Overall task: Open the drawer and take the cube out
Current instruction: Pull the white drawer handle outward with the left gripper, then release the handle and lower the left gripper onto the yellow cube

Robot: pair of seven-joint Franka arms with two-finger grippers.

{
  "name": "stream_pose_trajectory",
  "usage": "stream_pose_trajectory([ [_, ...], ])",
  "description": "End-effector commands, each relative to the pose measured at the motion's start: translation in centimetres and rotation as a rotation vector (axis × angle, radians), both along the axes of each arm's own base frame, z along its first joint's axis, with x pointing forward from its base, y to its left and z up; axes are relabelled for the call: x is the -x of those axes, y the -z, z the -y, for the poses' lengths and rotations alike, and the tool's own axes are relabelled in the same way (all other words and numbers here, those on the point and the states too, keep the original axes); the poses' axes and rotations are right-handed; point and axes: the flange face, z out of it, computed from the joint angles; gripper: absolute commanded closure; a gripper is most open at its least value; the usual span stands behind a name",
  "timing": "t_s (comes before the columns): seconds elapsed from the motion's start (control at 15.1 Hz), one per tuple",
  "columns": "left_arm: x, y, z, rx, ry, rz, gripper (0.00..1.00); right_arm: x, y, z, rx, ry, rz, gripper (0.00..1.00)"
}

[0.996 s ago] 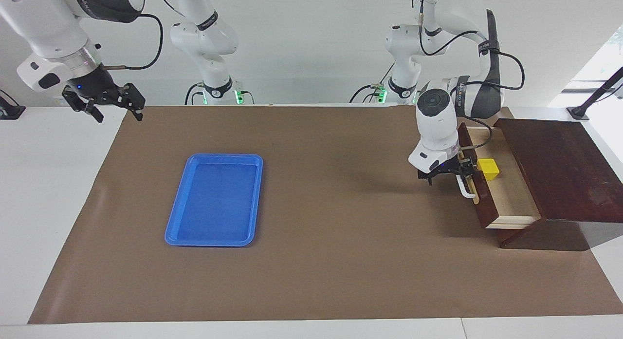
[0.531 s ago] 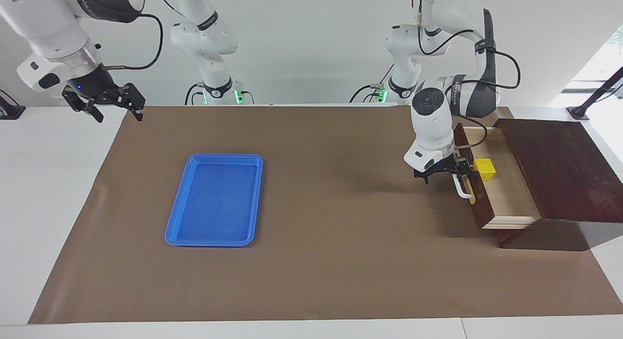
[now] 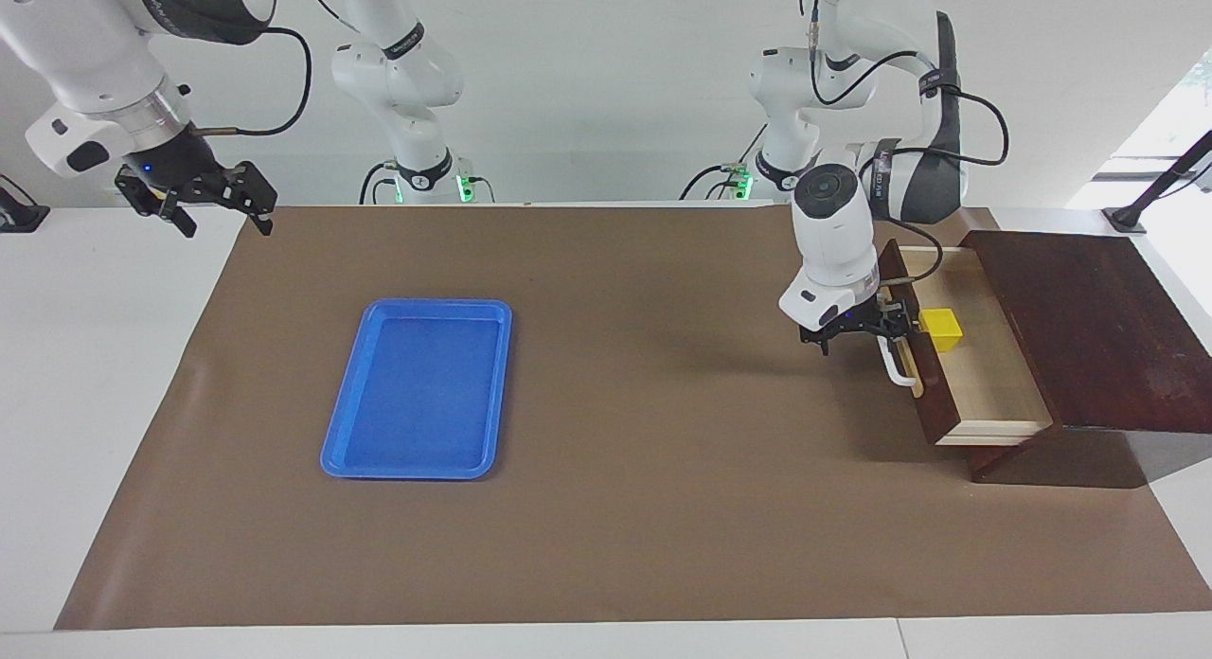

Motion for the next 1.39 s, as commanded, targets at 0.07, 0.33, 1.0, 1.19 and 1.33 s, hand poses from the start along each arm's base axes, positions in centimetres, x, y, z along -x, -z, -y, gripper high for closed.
stream_pose_trajectory([
  [0.07, -0.7, -3.2, 0.2, 0.016, -0.049, -0.006, 0.00, 0.2, -0.3, 0.7, -0.021, -0.019, 0.011, 0.00],
  [0.33, -1.4, -7.8, -0.2, 0.118, -0.133, 0.008, 0.00, 0.0, -0.4, 0.5, -0.019, -0.013, 0.017, 0.00],
  [1.0, -3.8, -13.0, -11.6, 0.320, -0.624, 0.072, 0.00, -0.1, -0.1, 0.4, -0.021, 0.003, 0.028, 0.00],
  [1.19, -4.2, -12.8, -13.9, 0.406, -0.889, 0.135, 0.00, 0.0, 0.0, 0.3, -0.021, 0.000, 0.025, 0.00],
  [1.33, -4.2, -12.7, -14.9, 0.426, -1.054, 0.183, 0.00, -0.1, 0.3, -0.1, -0.036, -0.002, 0.023, 0.00],
])
